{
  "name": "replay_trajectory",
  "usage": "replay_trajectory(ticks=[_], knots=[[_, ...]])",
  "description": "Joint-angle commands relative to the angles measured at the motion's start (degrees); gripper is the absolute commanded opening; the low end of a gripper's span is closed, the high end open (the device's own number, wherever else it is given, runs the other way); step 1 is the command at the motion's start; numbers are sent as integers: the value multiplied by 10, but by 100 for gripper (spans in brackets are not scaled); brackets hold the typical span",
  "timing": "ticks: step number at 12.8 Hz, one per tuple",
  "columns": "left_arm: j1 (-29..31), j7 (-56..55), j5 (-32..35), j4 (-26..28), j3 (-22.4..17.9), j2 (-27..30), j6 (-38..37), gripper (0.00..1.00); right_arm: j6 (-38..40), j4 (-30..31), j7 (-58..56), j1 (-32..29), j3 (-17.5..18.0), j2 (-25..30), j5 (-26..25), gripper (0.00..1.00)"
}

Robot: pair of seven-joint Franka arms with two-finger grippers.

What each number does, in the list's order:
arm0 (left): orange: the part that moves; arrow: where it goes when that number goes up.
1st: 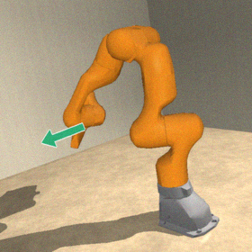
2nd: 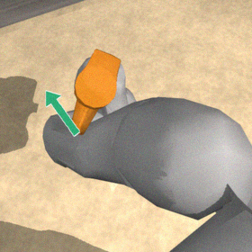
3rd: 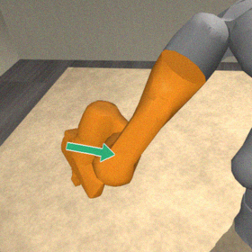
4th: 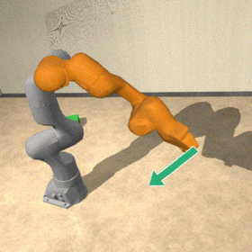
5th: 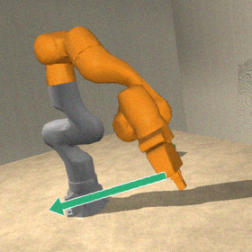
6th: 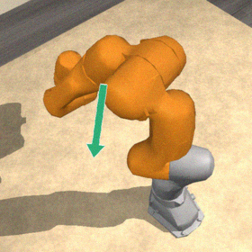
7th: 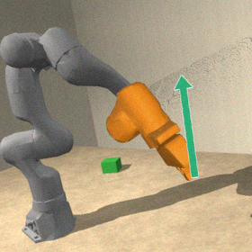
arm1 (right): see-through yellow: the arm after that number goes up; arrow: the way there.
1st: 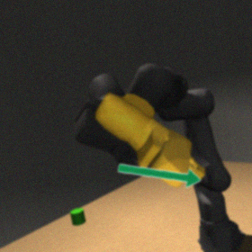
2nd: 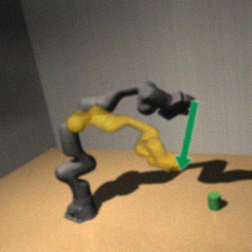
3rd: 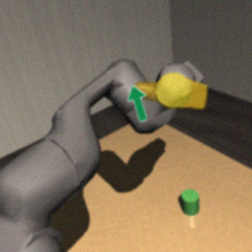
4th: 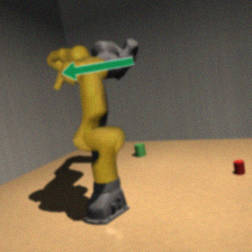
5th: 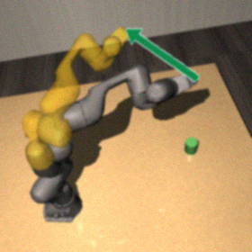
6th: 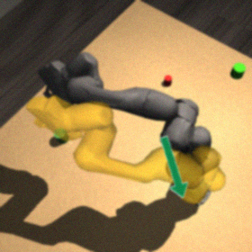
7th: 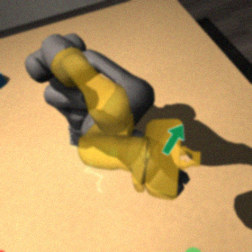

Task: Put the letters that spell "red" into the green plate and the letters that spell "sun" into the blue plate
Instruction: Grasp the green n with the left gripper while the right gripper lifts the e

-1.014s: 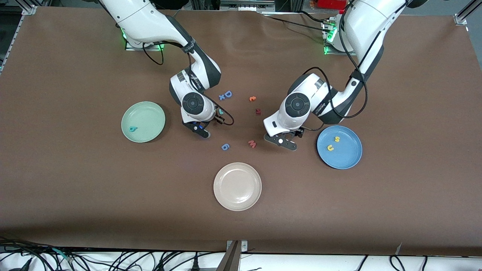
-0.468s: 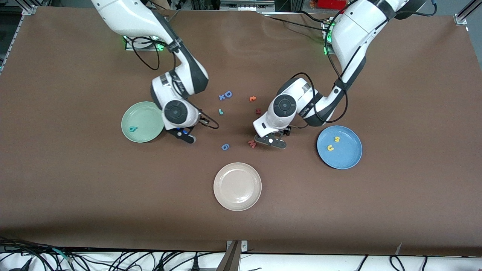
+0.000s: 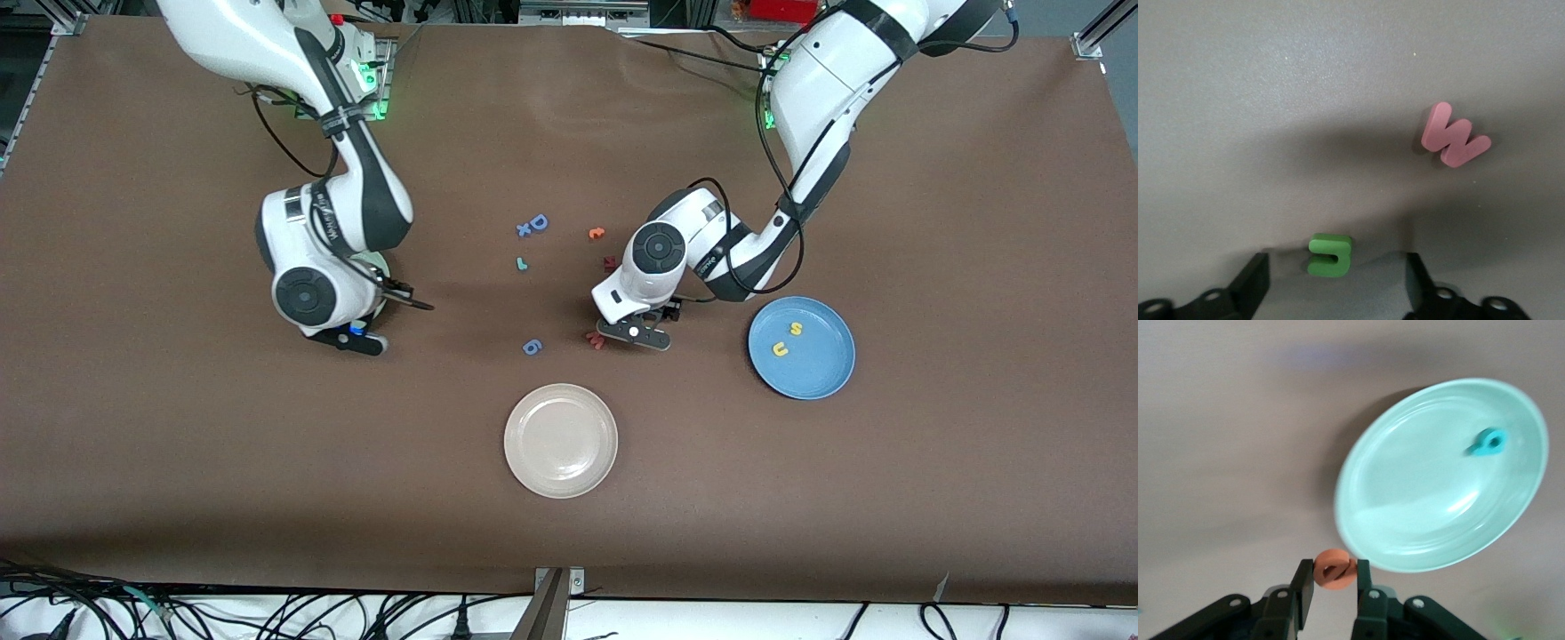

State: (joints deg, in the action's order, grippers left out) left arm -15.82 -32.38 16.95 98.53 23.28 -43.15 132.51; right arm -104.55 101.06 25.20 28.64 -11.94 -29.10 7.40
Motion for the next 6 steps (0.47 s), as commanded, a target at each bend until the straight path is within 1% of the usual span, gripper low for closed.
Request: replay_trajectory(ticks=[1, 2, 3, 5, 6], knots=[[-7, -15, 19, -12, -5, -4, -1, 71, -4, 34, -100, 0, -40, 3, 0, 14], [-7, -15, 19, -11, -5, -4, -1, 62, -9, 40, -117, -10, -41, -3, 1, 14], [-6, -15, 19, -11, -5, -4, -1, 49, -19, 48, -126, -21, -41, -10, 2, 14], [-4, -17, 18, -11, -5, -3, -4, 17, -42, 63, -142, -27, -41, -24, 2, 16], [-3, -20, 18, -11, -5, -2, -5, 5, -56, 72, -144, -27, -41, -25, 3, 17]])
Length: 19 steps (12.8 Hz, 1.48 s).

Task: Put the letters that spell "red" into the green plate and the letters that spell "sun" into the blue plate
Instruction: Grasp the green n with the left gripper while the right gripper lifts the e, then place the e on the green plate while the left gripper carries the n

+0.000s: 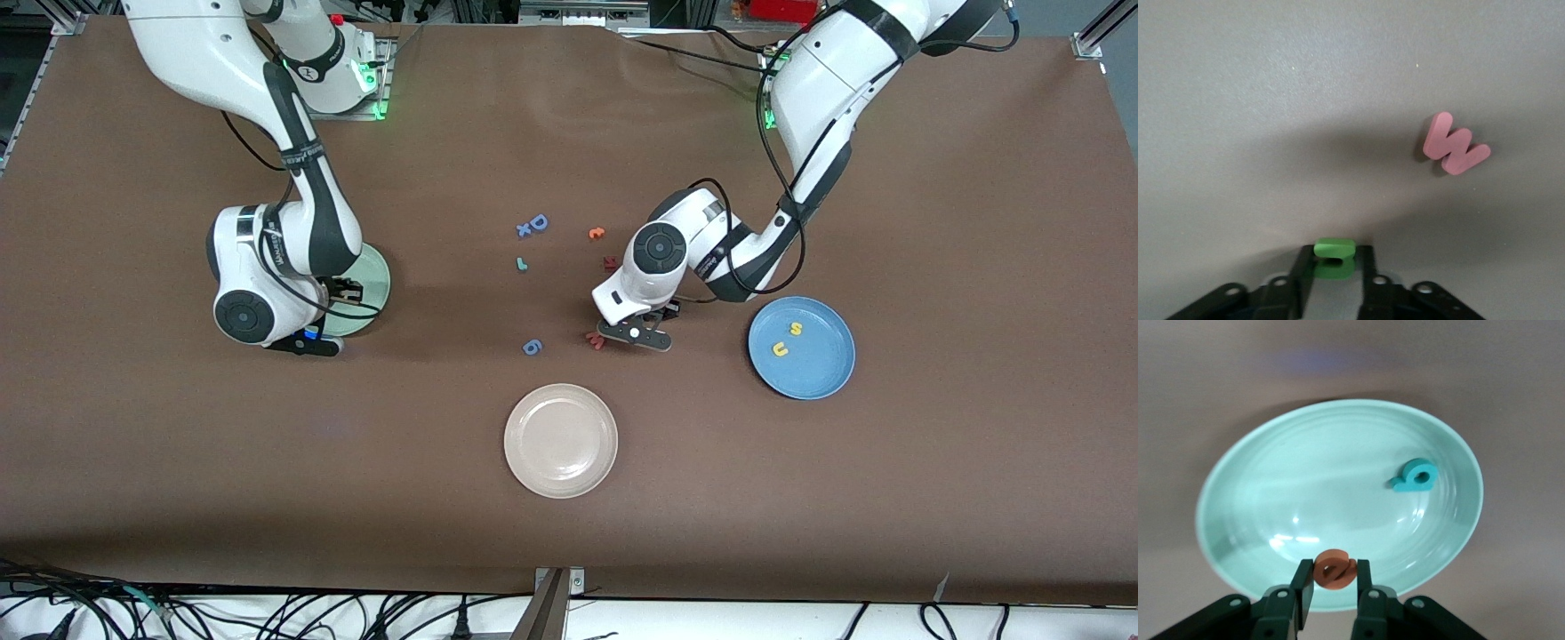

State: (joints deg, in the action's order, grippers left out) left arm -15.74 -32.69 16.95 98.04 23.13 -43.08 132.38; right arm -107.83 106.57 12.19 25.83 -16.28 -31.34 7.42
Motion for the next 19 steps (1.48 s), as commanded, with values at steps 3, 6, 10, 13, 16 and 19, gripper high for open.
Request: replay_trajectory(ticks=[3, 6, 10, 13, 16, 19], knots=[[2, -12, 18, -9, -3, 7, -14, 0, -27, 21, -14, 1, 2, -1, 4, 47], [18, 11, 19, -23, -1, 42, -93, 0, -17, 17, -10, 1, 2, 13, 4, 71], [66, 131, 9, -26, 1, 75, -163, 0, -3, 14, 47, 7, 28, 41, 21, 72], [113, 240, 8, -26, 2, 84, -200, 0, -11, 0, 138, 9, 81, 50, 77, 80], [168, 368, 14, -24, 0, 81, -220, 0, -60, -16, 267, 20, 144, 46, 81, 96], [217, 475, 19, -25, -5, 73, -212, 0, -114, -15, 288, 72, 164, 35, 73, 98]])
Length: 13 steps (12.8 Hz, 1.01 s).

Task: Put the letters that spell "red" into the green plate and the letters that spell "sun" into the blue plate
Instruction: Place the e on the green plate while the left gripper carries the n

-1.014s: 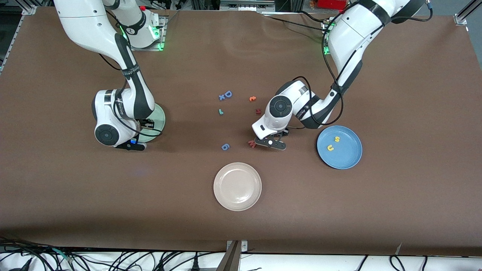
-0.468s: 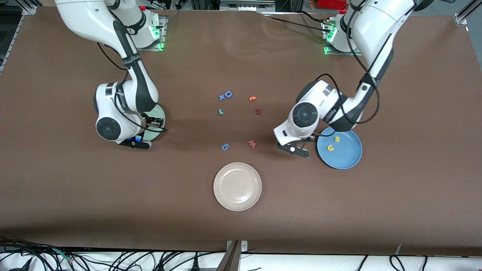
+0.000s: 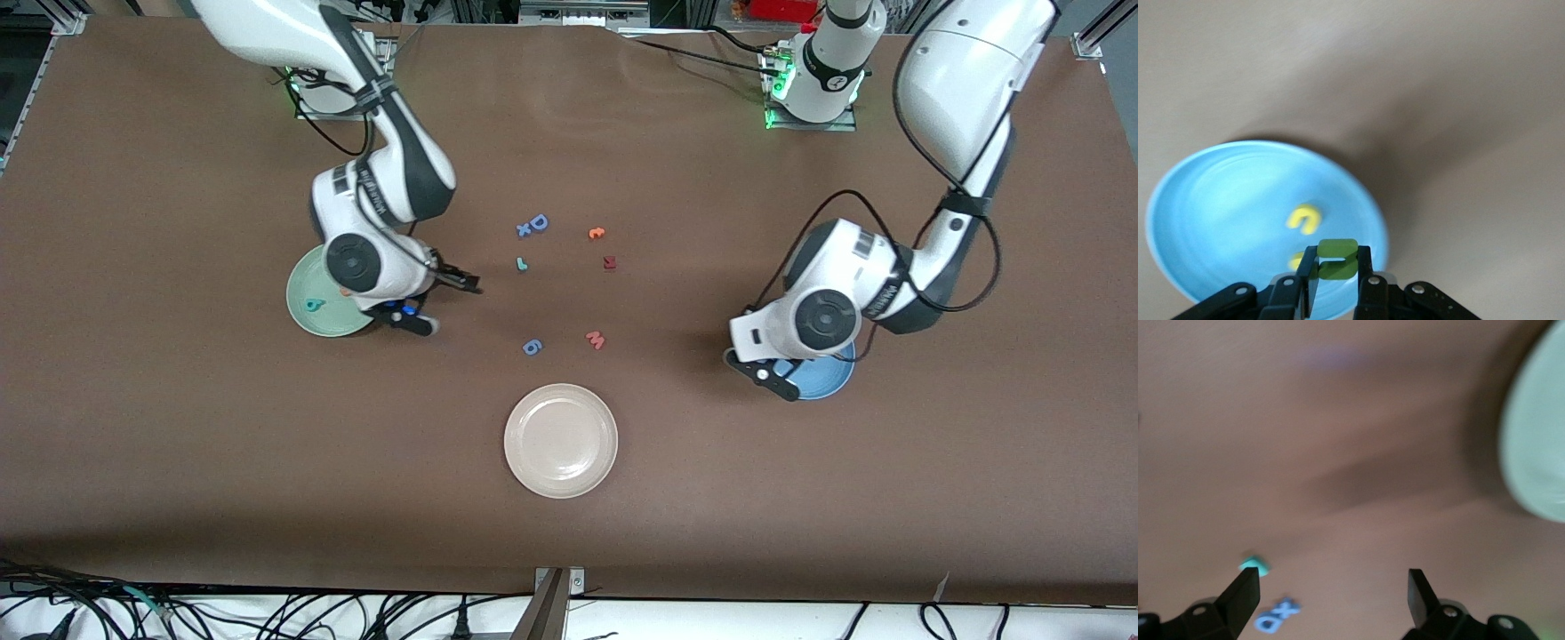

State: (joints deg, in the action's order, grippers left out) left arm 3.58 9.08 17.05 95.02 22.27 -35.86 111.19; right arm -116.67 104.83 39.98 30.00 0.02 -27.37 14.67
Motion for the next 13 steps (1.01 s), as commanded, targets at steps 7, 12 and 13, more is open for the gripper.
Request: replay_trajectory(ticks=[7, 12, 13], knots=[[77, 125, 64, 8, 4, -52, 88, 0, -192, 33, -66, 114, 2, -51, -9, 96], [77, 130, 64, 8, 5, -48, 85, 100, -201, 42, -65, 121, 2, -63, -99, 92], [77, 131, 64, 8, 7, -43, 83, 100, -201, 43, -63, 121, 2, -64, -99, 92]])
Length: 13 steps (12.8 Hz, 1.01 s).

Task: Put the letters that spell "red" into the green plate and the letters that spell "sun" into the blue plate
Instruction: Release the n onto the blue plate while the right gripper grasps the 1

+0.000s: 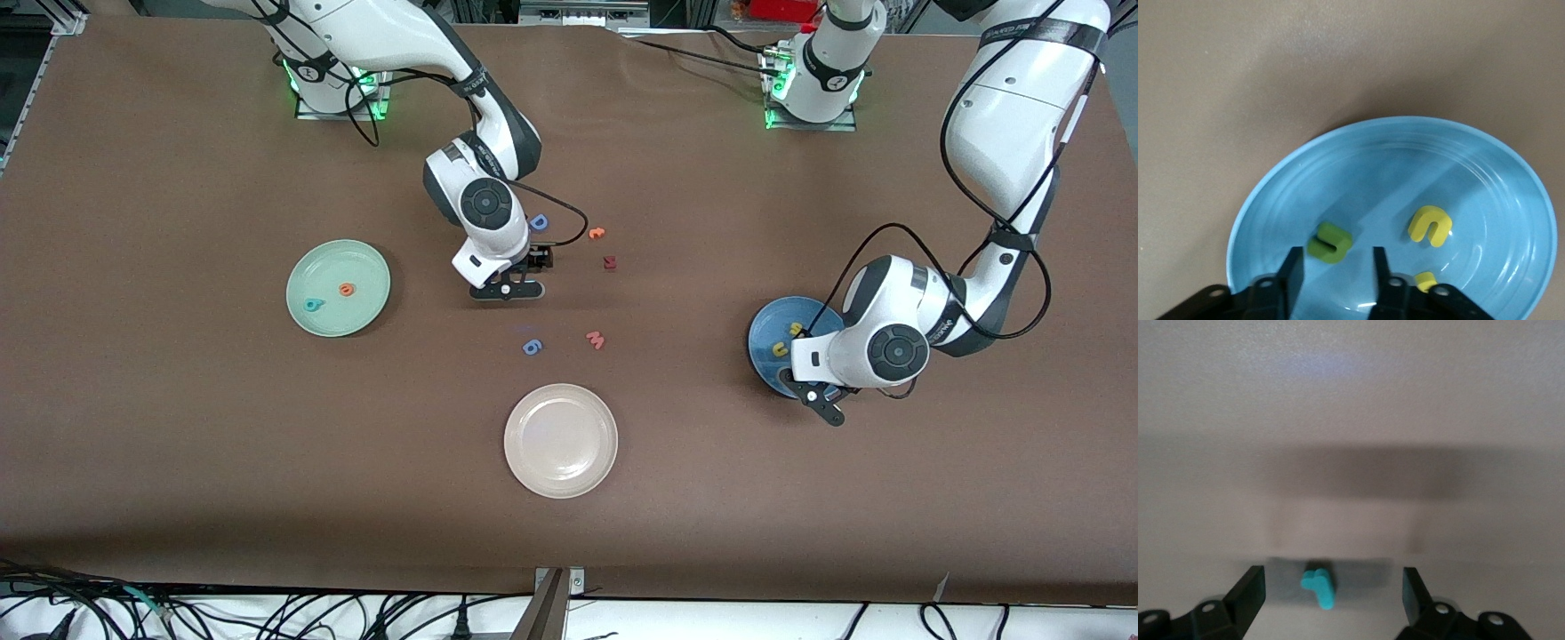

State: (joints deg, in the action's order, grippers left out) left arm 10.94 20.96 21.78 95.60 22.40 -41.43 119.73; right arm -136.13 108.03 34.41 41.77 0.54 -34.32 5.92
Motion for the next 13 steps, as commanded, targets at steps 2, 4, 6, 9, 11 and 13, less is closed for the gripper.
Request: replay_trajectory(ticks=[2, 4, 6, 9, 11, 13], knots=[[4, 18, 16, 2, 9, 34, -19, 100, -6, 13, -3, 4, -2, 6, -11, 92], [-3, 15, 9, 1, 14, 63, -47, 100, -9, 12, 7, 6, -2, 6, -10, 92], [-4, 7, 5, -1, 41, 100, -83, 100, -8, 12, 7, 13, -2, 6, -10, 80], [-3, -5, -51, -2, 55, 164, -132, 100, -8, 12, 19, 17, -2, 2, -10, 70], [-2, -26, -91, -18, 55, 203, -177, 100, -9, 11, 26, 18, -2, 0, -9, 58], [-3, -43, -95, -62, 56, 221, -248, 100, -9, 10, 27, 18, -2, -2, -9, 52]])
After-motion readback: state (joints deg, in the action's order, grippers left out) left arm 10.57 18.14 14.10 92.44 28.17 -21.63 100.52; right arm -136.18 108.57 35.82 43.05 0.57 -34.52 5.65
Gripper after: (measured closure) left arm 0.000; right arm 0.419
